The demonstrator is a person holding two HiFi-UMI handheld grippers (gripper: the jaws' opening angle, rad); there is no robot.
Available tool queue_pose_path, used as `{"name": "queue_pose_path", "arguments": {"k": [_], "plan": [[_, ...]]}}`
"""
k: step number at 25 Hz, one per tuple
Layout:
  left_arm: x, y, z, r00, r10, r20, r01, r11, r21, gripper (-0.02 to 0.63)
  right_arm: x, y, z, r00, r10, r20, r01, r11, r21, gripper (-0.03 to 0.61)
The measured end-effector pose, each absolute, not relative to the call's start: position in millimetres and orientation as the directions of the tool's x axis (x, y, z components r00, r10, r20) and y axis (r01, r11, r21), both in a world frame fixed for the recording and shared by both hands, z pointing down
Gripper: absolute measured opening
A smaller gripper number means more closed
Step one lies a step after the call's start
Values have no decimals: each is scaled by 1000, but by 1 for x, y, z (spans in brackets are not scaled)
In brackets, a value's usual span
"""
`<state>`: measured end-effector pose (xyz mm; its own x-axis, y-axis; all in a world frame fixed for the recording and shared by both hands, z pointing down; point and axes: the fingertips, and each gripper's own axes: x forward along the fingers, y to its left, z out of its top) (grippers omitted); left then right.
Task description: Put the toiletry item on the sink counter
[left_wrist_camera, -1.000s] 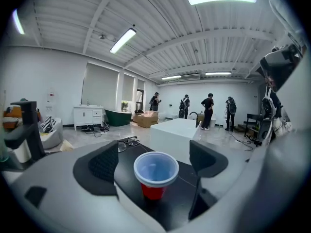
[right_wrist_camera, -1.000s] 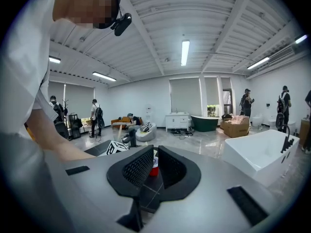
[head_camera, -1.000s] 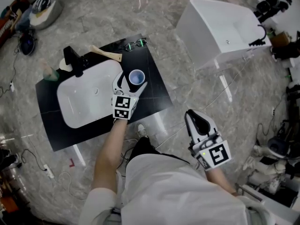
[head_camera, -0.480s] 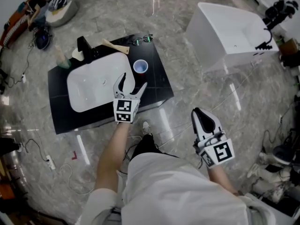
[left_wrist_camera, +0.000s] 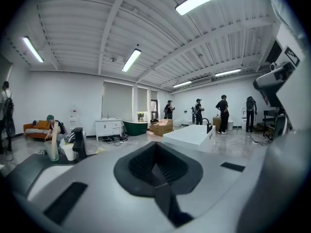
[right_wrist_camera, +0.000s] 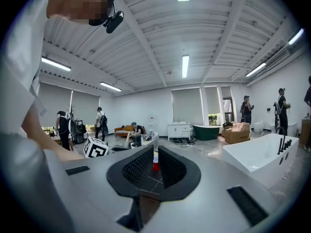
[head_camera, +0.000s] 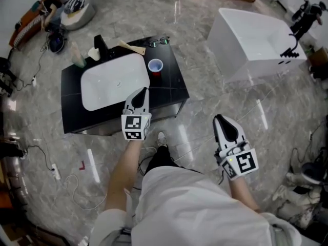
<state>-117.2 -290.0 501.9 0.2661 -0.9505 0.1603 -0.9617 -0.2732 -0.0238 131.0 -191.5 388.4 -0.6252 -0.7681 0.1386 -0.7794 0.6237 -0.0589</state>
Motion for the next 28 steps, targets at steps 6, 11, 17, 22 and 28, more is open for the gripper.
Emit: {"name": "queue_pose_path", "arguments": {"k": [6, 11, 17, 22, 28], "plan": [[-112, -240, 472, 247, -961, 126, -968, -250, -9, 2, 151, -167, 380, -619, -779, 97, -785, 618, -45, 54], [-105, -201, 444, 226, -969, 95, -974, -226, 13, 2, 167, -151, 373, -610, -789, 73, -792, 608, -49, 54], [-109, -143, 413, 185, -982, 36, -981, -182, 72, 2, 179, -139, 371, -602, -797, 51, -798, 599, -56, 54], [-122, -100, 404, 142, -989, 31, -989, -140, 56, 2, 171, -129, 377, -632, -772, 69, -775, 630, -55, 54], [-138, -76, 403, 95, -995, 30, -994, -93, 55, 2, 158, -128, 379, -647, -759, 68, -762, 645, -59, 54]]}}
